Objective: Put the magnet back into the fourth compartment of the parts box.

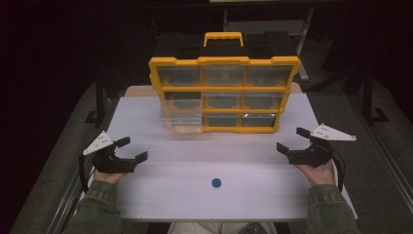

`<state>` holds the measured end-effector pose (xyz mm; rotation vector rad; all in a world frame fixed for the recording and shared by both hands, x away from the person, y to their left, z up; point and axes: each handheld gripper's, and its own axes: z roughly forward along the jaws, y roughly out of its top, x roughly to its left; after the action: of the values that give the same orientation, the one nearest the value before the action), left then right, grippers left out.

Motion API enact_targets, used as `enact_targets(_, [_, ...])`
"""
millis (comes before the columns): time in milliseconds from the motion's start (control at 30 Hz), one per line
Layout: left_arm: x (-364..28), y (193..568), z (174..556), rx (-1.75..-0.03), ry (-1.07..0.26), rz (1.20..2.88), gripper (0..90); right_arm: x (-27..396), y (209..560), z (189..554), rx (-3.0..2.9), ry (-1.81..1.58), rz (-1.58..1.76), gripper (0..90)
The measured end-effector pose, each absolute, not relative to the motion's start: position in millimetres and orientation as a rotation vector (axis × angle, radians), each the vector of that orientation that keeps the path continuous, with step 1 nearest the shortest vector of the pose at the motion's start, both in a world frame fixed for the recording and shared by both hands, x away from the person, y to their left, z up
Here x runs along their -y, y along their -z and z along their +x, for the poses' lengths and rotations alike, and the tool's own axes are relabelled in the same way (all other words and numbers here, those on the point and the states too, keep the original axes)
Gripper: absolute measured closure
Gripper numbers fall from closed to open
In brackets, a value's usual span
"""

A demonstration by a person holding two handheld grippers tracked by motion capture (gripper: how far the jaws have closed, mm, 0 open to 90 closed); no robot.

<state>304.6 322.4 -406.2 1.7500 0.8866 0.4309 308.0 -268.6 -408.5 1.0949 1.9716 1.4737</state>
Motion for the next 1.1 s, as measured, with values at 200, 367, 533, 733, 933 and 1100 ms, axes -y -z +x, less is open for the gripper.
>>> enact_targets(200, [-322.0,402.5,306.0,-0.888,-0.414,1.752,0.0,267.6,409.1,308.4,-1.982,-1.458,1.095,0.0])
enact_targets(367, [-318.4,400.2,306.4,-0.875,-0.412,1.767,0.0,267.2,409.4,308.2,-1.988,-1.455,1.096,0.0])
enact_targets(533, [-311.1,394.7,306.1,-0.837,-0.412,1.788,0.0,266.3,409.6,308.0,-1.992,-1.452,1.095,0.0])
enact_targets(733, [-299.2,390.6,306.4,-0.798,-0.410,1.822,0.0,264.6,410.2,307.3,-2.003,-1.446,1.091,0.0])
enact_targets(933, [-291.1,387.7,306.4,-0.769,-0.405,1.846,0.0,264.7,410.4,307.5,-2.009,-1.444,1.091,0.0])
enact_targets(1100, [-282.4,382.9,306.0,-0.741,-0.397,1.860,0.0,264.3,410.6,307.8,-2.012,-1.444,1.086,0.0])
